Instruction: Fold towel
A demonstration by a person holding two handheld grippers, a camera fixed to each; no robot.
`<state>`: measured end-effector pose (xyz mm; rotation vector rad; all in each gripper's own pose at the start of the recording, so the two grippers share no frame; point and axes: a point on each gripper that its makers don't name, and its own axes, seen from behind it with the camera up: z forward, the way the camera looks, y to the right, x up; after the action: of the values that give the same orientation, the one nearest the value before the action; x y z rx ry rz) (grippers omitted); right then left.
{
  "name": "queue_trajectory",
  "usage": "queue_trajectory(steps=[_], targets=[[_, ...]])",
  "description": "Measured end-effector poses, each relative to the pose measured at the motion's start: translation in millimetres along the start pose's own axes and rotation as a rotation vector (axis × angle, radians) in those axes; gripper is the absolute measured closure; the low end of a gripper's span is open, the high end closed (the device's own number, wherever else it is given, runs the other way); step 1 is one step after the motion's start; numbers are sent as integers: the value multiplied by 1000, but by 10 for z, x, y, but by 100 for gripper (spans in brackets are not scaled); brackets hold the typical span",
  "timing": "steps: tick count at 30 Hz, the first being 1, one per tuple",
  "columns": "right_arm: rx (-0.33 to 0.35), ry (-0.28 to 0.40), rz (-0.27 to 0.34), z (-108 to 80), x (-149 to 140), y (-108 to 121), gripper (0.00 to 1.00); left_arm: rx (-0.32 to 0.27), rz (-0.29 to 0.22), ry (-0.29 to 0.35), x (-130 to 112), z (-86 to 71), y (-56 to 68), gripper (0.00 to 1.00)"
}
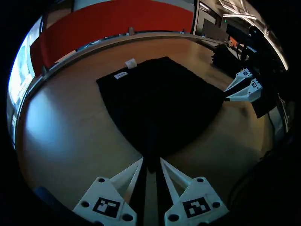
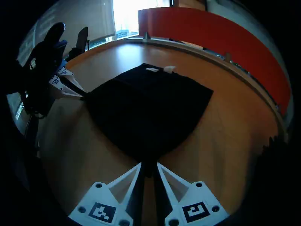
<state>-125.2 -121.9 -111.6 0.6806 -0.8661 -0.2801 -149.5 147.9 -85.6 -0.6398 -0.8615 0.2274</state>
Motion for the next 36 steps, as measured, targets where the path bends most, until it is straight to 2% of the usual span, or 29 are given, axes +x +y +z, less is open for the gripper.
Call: queue_trajectory(steps=[6, 12, 24, 36], targets=[[4, 27, 13, -117, 142, -40, 86, 2, -13, 8, 71, -162, 14, 85], [-8, 62, -3, -275, 304, -57, 86, 3, -47, 25, 174, -346, 32, 85], [-13, 98, -19, -606, 508, -137, 86, 4, -65, 45, 313, -678, 113, 85], [-11, 118, -21, -888, 657, -179, 86, -13, -117, 89, 508, -996, 179, 85]])
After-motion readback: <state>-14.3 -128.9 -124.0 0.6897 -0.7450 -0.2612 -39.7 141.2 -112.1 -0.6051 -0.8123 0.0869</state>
